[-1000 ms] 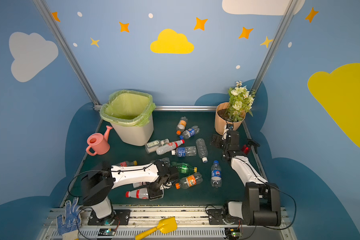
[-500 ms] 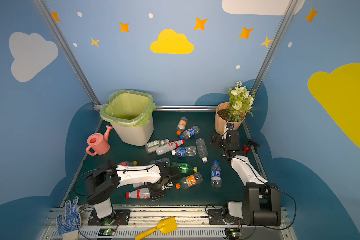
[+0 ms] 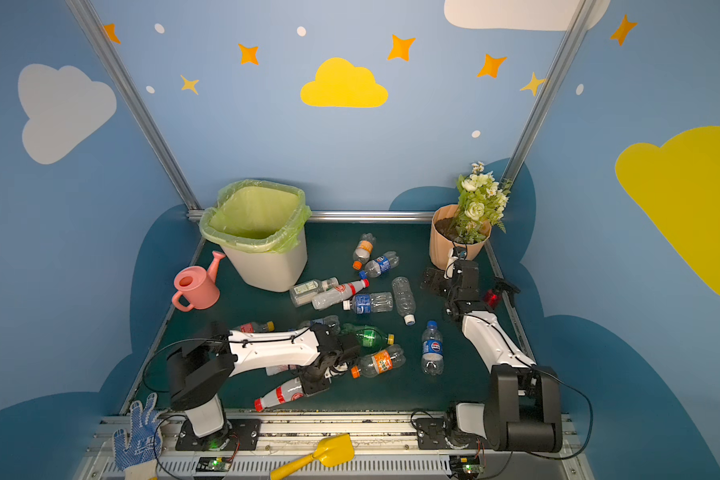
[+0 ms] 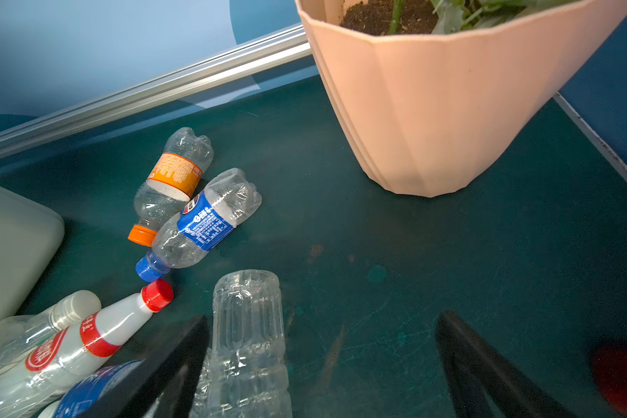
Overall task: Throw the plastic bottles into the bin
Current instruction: 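Lower the left gripper onto the white red-banded bottle and close it, then lift the white bottle with the left gripper over the green-lined bin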
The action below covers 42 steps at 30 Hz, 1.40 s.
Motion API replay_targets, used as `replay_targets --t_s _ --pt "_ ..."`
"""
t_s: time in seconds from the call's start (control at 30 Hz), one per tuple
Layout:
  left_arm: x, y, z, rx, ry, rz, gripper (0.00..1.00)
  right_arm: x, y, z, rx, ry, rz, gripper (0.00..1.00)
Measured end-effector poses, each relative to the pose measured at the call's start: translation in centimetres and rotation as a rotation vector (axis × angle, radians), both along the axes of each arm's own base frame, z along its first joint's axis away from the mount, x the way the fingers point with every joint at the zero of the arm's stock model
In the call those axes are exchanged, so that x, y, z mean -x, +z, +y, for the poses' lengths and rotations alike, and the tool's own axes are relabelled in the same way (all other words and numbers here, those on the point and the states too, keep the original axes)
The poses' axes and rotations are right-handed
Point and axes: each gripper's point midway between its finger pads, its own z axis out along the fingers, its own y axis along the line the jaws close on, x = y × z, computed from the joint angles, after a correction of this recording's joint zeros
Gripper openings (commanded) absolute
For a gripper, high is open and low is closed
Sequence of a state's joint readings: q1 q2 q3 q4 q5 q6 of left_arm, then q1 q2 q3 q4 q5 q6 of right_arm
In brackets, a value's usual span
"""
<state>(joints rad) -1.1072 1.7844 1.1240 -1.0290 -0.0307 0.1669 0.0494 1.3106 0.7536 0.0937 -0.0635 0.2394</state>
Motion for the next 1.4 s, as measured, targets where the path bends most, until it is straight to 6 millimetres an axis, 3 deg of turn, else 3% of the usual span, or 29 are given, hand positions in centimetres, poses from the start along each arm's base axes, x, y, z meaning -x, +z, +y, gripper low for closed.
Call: replay_targets --t_s 0.13,0.23,0.37,0.5,0.87,1.03,1.2,1.3,1.4 --pt "-0.8 2.1 -1.3 0.075 -0.001 -0.048 0.42 0.0 0.0 0.0 0.0 0.0 0.0 0.97" --pt "-1.9 4.8 -2.7 0.164 0.001 -0.115 0.42 0.0 0.0 0.0 0.0 0.0 0.0 0.97" --pt "-4.1 10.0 -4.4 0.299 0.007 -0.255 0.42 0.0 0.0 0.0 -0.001 0.0 0.0 0.97" --pt "-6.9 15.3 -4.5 0.418 0.055 -0.41 0.43 0.0 0.0 0.0 -0.006 -0.004 0.002 0.97" --pt "-17.2 30.8 -1.2 0.722 0.257 -0.9 0.47 0.0 0.0 0.0 -0.013 -0.008 0.003 0.97" --pt "-20.4 39.4 0.6 0.822 0.292 -1.153 0.47 0.1 0.2 0.0 -0.013 -0.009 -0.003 0.97" --pt "-22.2 47.8 3.7 0.916 0.35 -1.428 0.48 0.3 1.1 -0.1 -0.012 -0.011 -0.022 0.97" --pt "-23.1 50.8 5.9 0.958 0.392 -1.547 0.48 0.6 1.8 -0.3 -0.007 -0.02 -0.037 0.97" --pt "-24.6 52.4 8.3 0.978 0.453 -1.618 0.5 0.9 2.7 -0.5 -0.004 -0.028 -0.057 0.97"
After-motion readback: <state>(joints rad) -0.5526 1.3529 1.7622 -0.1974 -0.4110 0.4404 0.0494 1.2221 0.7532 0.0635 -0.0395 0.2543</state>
